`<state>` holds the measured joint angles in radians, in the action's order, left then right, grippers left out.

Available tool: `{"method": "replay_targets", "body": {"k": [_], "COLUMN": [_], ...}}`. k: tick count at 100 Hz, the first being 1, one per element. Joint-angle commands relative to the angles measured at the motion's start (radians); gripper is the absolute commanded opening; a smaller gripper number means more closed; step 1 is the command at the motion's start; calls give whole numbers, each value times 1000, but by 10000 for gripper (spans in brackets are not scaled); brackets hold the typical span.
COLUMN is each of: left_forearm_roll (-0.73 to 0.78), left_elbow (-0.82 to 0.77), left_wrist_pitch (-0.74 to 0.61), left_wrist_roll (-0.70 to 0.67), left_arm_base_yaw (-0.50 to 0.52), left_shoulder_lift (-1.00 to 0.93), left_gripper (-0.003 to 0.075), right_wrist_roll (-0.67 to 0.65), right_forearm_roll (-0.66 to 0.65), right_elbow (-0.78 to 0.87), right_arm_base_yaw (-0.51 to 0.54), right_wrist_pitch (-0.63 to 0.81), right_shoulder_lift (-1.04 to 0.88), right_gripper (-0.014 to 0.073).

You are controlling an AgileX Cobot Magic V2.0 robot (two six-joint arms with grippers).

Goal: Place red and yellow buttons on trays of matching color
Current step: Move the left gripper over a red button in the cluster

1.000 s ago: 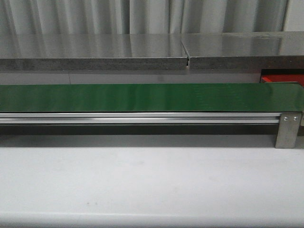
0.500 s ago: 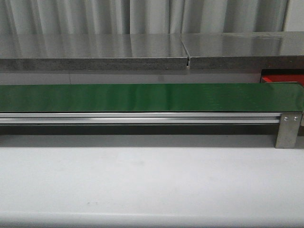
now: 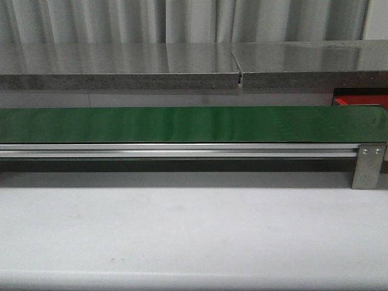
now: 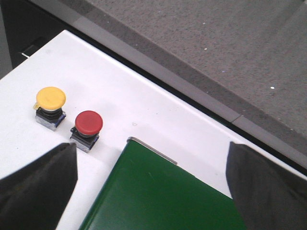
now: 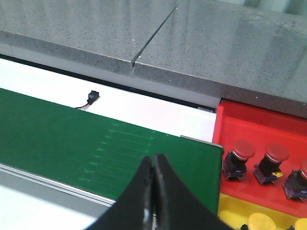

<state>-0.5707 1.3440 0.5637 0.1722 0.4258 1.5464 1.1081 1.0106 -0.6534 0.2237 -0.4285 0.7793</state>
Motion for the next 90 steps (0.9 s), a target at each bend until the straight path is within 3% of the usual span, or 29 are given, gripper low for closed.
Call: {"method": "replay_targets", "body": {"k": [1, 50, 90], "left_forearm_roll": [-44, -68, -71], "left_elbow": [73, 263, 311], "left_wrist_pitch": [-42, -28, -91], "left_wrist_roll": [-11, -11, -38], "left_arm_base_yaw": [4, 4, 4], "left_shoulder_lift": [43, 364, 482], "left_gripper": [620, 620, 620], "right_wrist_roll": [2, 2, 2], "right_forearm_roll": [20, 21, 21], "right_elbow": [-29, -29, -29], "right_arm_base_yaw": [-2, -2, -2], "right_wrist_pitch": [40, 40, 40], "right_shoulder_lift": [-7, -7, -7], "right_gripper": [-117, -117, -117]}}
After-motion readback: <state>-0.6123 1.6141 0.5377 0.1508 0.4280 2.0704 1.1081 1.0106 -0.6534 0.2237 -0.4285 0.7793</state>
